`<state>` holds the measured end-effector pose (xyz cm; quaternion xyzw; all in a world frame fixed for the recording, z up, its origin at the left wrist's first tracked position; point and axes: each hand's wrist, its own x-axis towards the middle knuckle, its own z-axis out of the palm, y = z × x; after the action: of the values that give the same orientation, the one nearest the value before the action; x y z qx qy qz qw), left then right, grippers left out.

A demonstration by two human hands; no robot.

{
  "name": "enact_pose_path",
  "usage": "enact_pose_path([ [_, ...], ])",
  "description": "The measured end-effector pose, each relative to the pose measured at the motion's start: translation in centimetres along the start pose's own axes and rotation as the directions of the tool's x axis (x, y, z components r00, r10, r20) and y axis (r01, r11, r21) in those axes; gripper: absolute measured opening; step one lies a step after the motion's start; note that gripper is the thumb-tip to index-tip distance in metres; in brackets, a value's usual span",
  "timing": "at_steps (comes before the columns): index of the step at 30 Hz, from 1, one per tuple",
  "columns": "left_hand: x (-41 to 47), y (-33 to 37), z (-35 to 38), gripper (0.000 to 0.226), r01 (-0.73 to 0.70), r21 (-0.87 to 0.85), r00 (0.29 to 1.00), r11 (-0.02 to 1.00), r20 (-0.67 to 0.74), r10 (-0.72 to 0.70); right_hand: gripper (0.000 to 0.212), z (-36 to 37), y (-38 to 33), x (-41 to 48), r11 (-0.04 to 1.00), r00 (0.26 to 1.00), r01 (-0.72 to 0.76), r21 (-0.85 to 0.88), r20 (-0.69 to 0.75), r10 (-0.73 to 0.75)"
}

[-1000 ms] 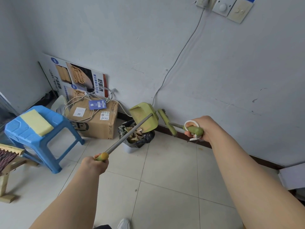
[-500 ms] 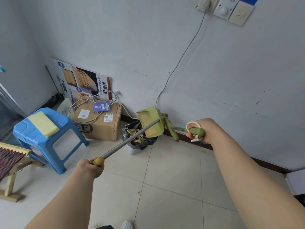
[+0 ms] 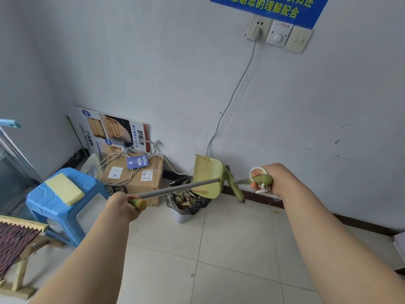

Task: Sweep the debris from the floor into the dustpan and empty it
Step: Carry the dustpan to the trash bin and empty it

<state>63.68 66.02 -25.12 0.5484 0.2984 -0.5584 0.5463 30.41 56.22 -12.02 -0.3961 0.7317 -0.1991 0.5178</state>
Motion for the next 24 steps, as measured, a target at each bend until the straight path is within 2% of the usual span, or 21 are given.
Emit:
enact_pose_path([
  [5, -2.2, 2.5, 2.3, 0.006, -0.149, 0.296, 0.989, 0.943, 0.06, 0.138, 0.024, -0.5, -0.4, -1.8, 0.998, 0.997, 0.012, 0.069, -0.072, -0.007],
  [8, -3.9, 3.7, 3.9, 0.02, -0.264, 0.284, 0.958, 0.922, 0.186, 0.217, 0.023, -0.6, -0.6, -3.0, 0.997, 0.994, 0.021, 0.073, -0.112, -0.013],
  [11, -6.2, 4.6, 5.3, 0.028, -0.407, 0.36, 0.896, 0.839, 0.334, 0.292, 0.021, -0.6, -0.9, -4.3, 0.998, 0.99, 0.018, 0.062, -0.141, -0.009],
  [15, -9.4, 4.9, 7.3, 0.025, -0.636, 0.419, 0.756, 0.648, 0.509, 0.412, 0.028, -1.1, -0.9, -5.7, 0.998, 0.989, -0.014, 0.062, -0.143, 0.022],
  [17, -10.6, 4.4, 8.4, 0.029, -0.741, 0.446, 0.664, 0.501, 0.599, 0.449, 0.03, -1.6, -0.7, -6.4, 0.997, 0.988, -0.03, 0.069, -0.152, 0.04],
  [19, -11.5, 3.3, 9.5, 0.034, -0.818, 0.458, 0.573, 0.347, 0.691, 0.44, 0.031, -2.4, -0.3, -6.8, 0.988, 0.987, -0.036, 0.149, -0.149, 0.059],
  [22, -12.4, 1.8, 10.8, 0.038, -0.872, 0.45, 0.489, 0.192, 0.779, 0.393, 0.028, -3.4, 1.1, -7.3, 0.959, 0.982, -0.054, 0.28, -0.162, 0.102],
  [24, -13.1, 1.2, 11.5, 0.039, -0.893, 0.446, 0.438, 0.063, 0.826, 0.355, 0.027, -4.4, 2.3, -6.9, 0.937, 0.973, 0.017, 0.348, -0.222, 0.065],
])
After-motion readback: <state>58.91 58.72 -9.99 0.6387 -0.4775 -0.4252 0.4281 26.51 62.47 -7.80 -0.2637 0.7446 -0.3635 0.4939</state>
